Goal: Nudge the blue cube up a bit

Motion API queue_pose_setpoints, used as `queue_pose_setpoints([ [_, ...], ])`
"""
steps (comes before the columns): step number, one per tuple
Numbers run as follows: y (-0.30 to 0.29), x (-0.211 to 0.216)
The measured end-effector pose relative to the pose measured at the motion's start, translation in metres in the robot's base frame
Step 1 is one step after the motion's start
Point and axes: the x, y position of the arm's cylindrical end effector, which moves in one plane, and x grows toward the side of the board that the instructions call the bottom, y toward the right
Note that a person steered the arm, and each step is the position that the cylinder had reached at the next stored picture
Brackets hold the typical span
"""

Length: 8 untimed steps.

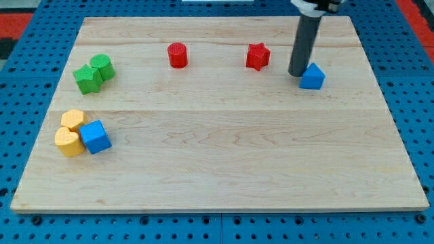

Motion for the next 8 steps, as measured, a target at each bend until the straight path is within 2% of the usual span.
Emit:
queue_pose_setpoints([
  [1, 0.02, 0.005],
  [3, 0.018, 0.006],
  [5, -0.054, 0.095],
  [7, -0.177, 0.223],
  [8, -0.228, 0.262],
])
